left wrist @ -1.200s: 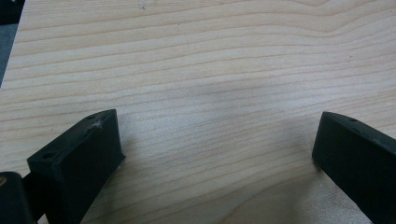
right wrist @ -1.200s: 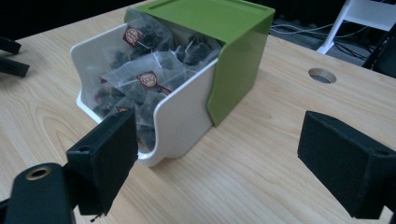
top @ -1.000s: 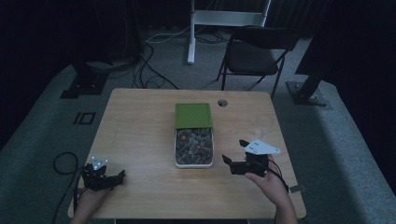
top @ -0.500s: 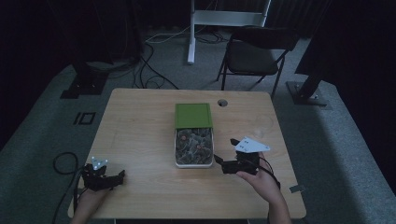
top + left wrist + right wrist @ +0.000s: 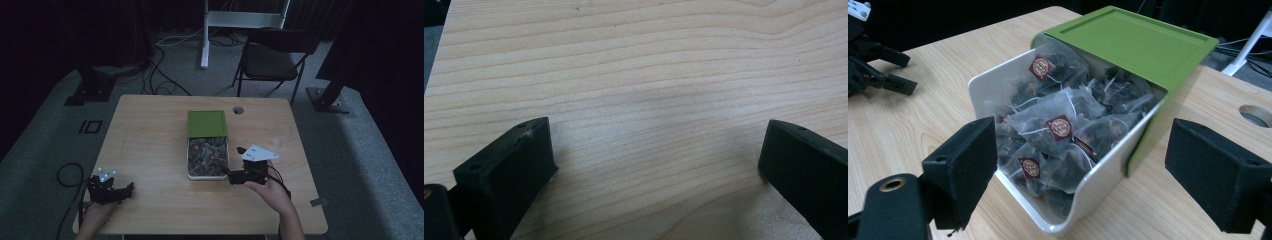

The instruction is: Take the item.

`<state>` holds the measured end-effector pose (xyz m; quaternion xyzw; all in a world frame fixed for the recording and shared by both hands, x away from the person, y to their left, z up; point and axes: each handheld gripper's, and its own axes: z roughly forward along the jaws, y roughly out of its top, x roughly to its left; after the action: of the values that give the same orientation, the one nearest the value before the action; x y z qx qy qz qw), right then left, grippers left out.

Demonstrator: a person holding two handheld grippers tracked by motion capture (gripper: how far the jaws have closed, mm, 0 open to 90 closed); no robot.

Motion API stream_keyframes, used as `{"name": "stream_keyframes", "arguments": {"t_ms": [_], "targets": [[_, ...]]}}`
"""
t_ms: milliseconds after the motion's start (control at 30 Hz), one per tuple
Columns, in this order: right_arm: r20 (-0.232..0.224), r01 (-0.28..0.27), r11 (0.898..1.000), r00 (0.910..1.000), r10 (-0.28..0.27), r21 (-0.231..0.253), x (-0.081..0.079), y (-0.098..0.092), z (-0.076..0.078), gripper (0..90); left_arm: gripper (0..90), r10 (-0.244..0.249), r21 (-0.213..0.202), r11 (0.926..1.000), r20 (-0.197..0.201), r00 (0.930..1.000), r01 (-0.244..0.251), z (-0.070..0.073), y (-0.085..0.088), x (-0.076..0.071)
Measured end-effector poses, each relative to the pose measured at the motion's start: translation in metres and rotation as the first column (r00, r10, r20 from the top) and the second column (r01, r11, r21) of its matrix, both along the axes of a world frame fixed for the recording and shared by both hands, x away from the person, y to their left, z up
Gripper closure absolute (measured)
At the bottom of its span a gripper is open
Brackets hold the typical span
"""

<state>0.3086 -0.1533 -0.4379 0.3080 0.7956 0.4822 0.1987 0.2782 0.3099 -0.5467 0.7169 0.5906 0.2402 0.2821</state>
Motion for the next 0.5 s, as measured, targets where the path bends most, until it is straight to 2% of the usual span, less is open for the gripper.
{"name": "stream_keyframes", "arguments": {"t_ms": [500], "targets": [[0.003,-0.045,0.999,0.999,0.045,-0.023,0.006,0.023,0.001,13.8,1.9,0.0,0.0,1.0,0.001,1.0,0.0,0.0,0.0,0.0]]}}
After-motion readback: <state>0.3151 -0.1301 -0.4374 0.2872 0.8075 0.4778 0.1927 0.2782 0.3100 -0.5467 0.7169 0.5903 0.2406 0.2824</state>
